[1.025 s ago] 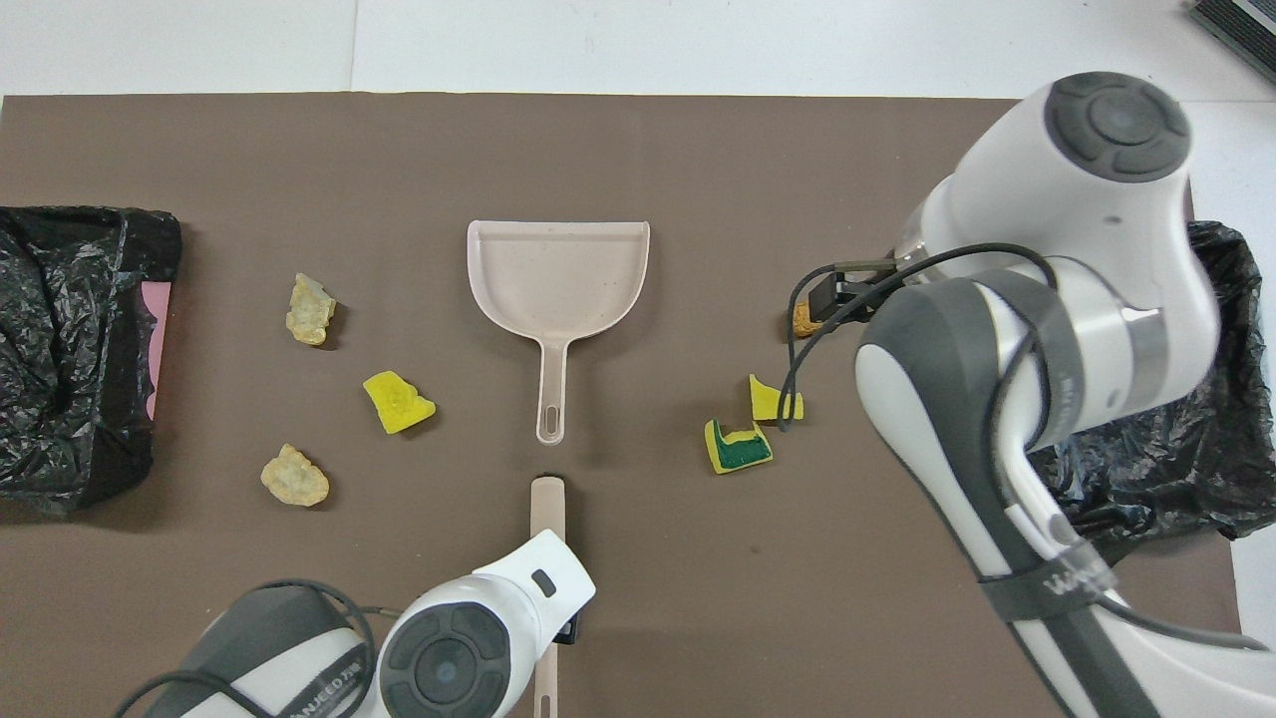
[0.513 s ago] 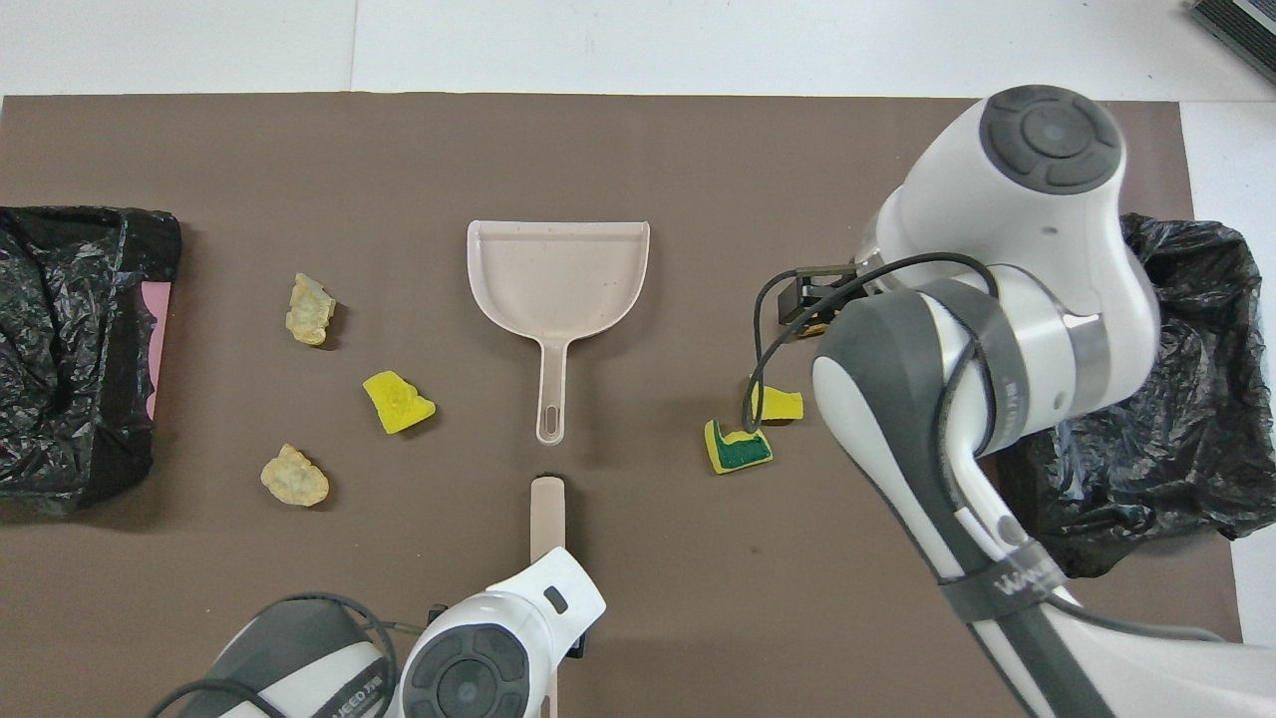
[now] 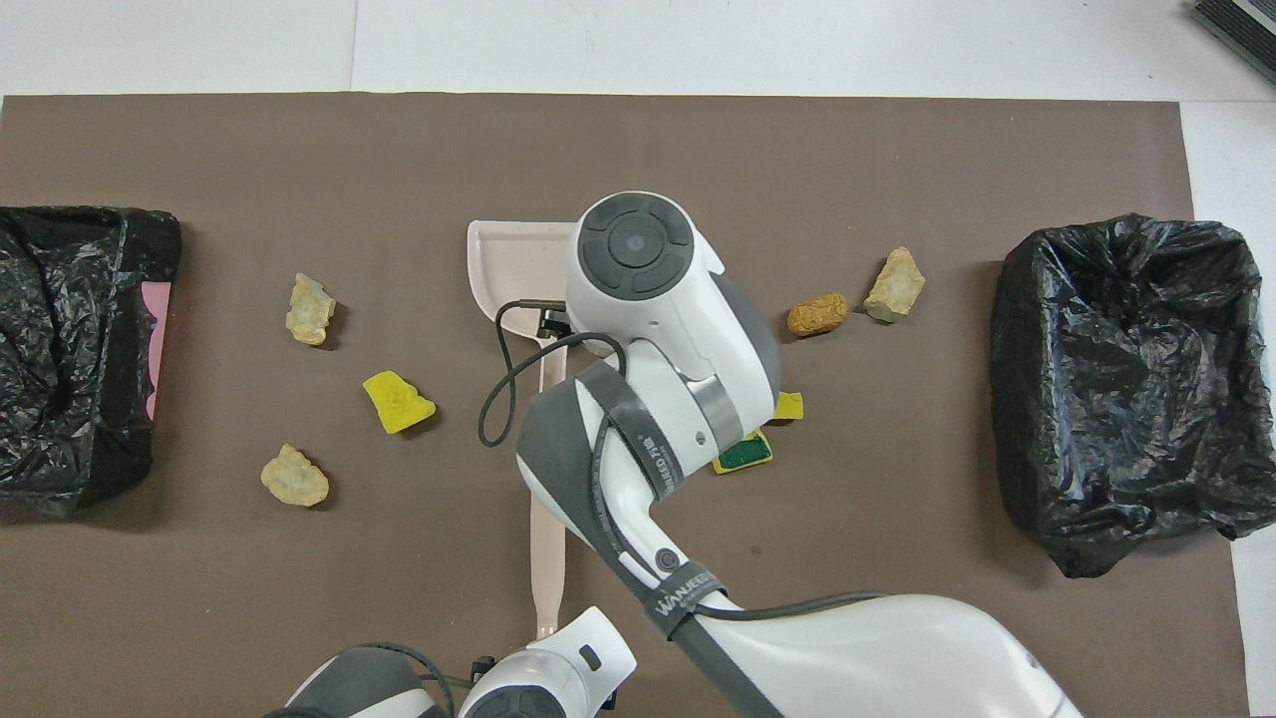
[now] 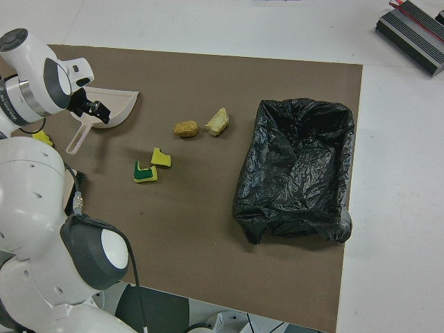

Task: Sweep and dump trash in bin
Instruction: 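Reach and grasp the beige dustpan handle with the right gripper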

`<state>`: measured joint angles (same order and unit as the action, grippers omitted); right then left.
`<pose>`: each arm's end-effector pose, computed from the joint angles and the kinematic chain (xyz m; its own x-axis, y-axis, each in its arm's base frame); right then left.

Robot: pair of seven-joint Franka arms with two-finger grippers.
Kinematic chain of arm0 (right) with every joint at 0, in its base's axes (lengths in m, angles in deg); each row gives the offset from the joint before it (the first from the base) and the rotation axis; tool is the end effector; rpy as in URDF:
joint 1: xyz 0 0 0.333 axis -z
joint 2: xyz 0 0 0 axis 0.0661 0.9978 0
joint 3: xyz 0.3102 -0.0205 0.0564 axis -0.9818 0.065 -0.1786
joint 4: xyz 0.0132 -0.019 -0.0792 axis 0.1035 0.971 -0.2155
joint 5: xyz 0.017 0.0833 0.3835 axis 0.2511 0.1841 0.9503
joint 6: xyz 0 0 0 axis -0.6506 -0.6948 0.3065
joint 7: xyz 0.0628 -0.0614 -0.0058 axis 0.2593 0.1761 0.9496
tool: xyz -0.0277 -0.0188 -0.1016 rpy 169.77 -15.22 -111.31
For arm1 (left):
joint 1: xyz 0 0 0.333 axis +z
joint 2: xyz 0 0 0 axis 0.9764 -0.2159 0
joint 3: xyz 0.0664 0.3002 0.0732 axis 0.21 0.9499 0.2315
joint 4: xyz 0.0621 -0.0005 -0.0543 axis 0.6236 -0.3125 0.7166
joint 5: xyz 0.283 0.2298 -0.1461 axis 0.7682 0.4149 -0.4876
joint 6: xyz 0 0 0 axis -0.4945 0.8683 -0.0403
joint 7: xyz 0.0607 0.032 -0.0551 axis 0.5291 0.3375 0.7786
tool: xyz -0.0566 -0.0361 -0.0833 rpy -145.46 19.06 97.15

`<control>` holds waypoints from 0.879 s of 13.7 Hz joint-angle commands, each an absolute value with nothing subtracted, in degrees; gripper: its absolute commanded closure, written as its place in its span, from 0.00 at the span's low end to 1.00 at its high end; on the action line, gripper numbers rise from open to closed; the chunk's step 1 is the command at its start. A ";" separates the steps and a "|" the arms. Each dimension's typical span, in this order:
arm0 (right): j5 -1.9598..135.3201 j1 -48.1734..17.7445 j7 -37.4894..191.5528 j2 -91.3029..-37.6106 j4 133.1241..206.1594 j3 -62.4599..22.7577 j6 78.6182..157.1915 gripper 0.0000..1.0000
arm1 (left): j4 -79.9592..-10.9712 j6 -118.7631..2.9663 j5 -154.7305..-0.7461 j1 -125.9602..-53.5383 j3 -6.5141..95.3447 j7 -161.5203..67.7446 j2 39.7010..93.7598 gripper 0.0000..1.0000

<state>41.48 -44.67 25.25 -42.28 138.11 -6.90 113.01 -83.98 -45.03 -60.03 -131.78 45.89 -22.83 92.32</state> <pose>0.5914 0.4461 0.3834 0.9868 -0.1605 0.0204 -0.1591 -0.9856 -0.0578 0.2267 -0.3414 0.3477 0.9692 -0.1970 -0.1482 -0.2000 -0.9798 -0.0055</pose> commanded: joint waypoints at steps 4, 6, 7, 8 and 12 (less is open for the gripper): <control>42.15 -46.68 22.80 -36.82 133.91 -7.03 112.73 0.01 | -84.28 -41.69 -60.60 -132.29 47.18 -23.40 92.87 1.00; 42.94 -46.94 22.98 -37.52 134.53 -7.03 112.46 0.33 | -82.27 -39.15 -59.99 -131.42 47.27 -23.48 92.09 1.00; 43.12 -46.94 22.98 -37.61 134.62 -7.03 112.11 0.53 | -80.95 -36.61 -59.90 -130.45 47.27 -25.05 92.17 1.00; 43.12 -46.94 22.98 -37.61 134.62 -7.03 111.84 0.78 | -79.54 -32.76 -59.90 -129.40 47.27 -27.41 92.52 1.00; 42.86 -46.94 23.15 -37.70 134.53 -7.03 110.10 1.00 | -77.60 -20.52 -55.60 -124.57 47.36 -29.02 97.69 1.00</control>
<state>41.77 -47.09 23.64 -37.50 135.14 -6.90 112.55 -77.90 -25.66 -57.76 -127.39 47.44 -27.90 93.77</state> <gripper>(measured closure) 0.674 0.731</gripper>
